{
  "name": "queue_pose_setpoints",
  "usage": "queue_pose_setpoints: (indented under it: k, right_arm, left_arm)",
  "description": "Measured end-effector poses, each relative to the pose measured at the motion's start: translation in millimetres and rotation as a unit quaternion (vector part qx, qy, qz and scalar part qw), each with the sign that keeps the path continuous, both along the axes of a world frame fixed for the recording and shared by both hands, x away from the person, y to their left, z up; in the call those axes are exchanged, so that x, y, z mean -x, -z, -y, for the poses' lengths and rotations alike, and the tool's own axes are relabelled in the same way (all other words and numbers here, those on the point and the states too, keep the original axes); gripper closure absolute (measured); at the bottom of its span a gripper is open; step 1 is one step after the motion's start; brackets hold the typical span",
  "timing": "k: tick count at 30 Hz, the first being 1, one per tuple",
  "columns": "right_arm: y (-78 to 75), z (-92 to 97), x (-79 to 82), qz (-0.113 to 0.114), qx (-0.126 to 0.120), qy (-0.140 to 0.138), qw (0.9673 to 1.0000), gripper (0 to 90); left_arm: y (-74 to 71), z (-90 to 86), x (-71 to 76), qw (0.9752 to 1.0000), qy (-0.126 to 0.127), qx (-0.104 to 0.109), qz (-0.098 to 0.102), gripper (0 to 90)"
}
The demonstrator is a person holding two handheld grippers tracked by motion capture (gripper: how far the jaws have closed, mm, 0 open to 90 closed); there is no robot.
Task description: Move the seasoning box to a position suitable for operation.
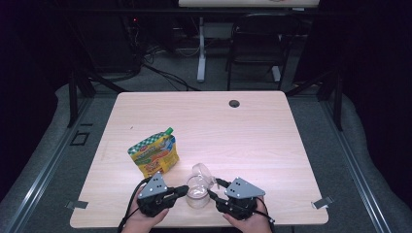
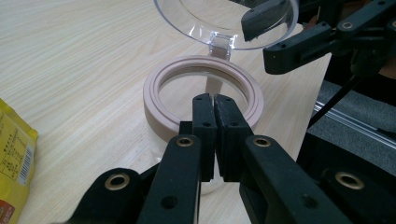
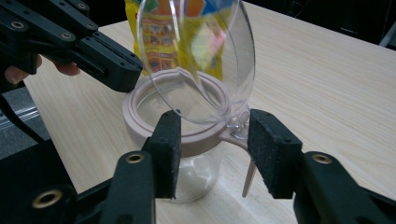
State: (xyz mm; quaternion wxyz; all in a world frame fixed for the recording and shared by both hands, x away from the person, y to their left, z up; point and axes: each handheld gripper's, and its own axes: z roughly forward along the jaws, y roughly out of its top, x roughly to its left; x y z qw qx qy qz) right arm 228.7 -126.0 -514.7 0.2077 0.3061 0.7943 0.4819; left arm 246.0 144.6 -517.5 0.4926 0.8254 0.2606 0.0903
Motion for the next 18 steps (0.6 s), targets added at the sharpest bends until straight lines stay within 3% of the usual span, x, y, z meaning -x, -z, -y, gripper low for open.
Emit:
queue_pose_setpoints:
  k: [13, 18]
  right_arm:
    - [-2.7, 7.2, -1.1, 0.002, -0.020, 0.018, 0.9996, 64.0]
    - [-2.7, 8.4, -1.5, 0.002, -0.016, 0.016, 0.9997, 64.5]
  left_arm:
    - [0.3, 0.0, 0.0, 1.0000, 0.000, 0.000, 0.000, 87.8]
    - [0.4, -0.1, 0.1, 1.0000, 0.000, 0.001, 0.000, 87.9]
